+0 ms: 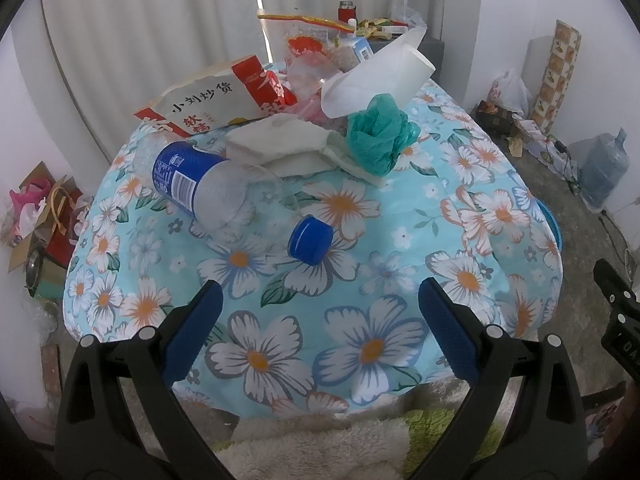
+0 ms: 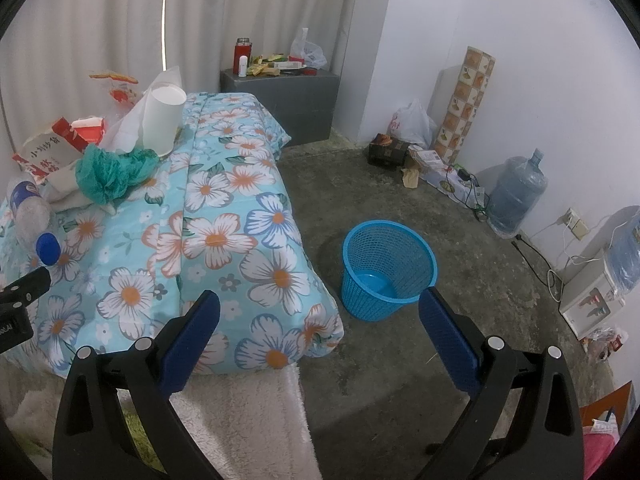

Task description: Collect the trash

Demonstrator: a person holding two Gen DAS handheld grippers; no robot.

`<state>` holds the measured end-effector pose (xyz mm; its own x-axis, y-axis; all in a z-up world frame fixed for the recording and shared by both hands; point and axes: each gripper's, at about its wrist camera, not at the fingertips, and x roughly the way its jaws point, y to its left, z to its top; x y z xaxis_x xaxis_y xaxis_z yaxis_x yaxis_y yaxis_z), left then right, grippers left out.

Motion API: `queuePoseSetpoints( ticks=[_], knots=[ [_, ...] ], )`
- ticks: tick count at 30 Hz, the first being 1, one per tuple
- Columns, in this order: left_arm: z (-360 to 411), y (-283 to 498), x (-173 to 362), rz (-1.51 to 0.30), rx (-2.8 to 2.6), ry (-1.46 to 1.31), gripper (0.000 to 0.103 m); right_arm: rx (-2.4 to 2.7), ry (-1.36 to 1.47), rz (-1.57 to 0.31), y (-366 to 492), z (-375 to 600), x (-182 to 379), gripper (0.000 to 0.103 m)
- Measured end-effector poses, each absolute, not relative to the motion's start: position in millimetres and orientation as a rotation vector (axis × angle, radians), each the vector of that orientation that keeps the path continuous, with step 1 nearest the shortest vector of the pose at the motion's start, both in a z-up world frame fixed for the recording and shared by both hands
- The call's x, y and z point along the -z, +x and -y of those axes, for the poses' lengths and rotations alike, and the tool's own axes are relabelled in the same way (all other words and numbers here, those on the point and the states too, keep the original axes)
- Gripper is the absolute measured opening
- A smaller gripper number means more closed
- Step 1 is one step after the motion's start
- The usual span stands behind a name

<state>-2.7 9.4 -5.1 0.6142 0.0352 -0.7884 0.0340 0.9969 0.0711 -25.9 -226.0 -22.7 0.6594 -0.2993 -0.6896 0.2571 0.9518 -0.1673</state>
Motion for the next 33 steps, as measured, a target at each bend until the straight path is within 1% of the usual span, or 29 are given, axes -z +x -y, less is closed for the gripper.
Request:
queuePoseSetpoints(
  ticks=[10,15,19,25,30,33],
  knots=[
    [-12.1,-2.4,7.4,-0.916,-0.006,0.089,0.094,0.310,-0.054,-0.791,-18.7,219.6,29.3,0.097],
    [-19.2,1.5,4.0,-0.901,-0.001,0.090,0.094,0.299,-0.041,-0.779,-14.4,217.1,20.0,0.097],
    [-44.7,13.7,-6.5,-0.860,-0.037,0.100,0.094,0.259,0.010,-0.744,1.9,215.0,12.9,0.097],
    [-109.5,39.8,-25.1,-0.825,-0.136,0.039,0.094,0.126,0.072,-0.662,23.4,199.8,0.9,0.097],
    [-155.0,53.1,-38.1,-0.737,-0.109,-0.011,0.094,0.040,0.119,-0.621,43.8,186.0,-0.8,0.097],
    [-171.3,54.2,-40.2,-0.669,-0.020,-0.086,0.094,0.013,0.127,-0.625,55.3,178.7,2.1,0.097]
  ],
)
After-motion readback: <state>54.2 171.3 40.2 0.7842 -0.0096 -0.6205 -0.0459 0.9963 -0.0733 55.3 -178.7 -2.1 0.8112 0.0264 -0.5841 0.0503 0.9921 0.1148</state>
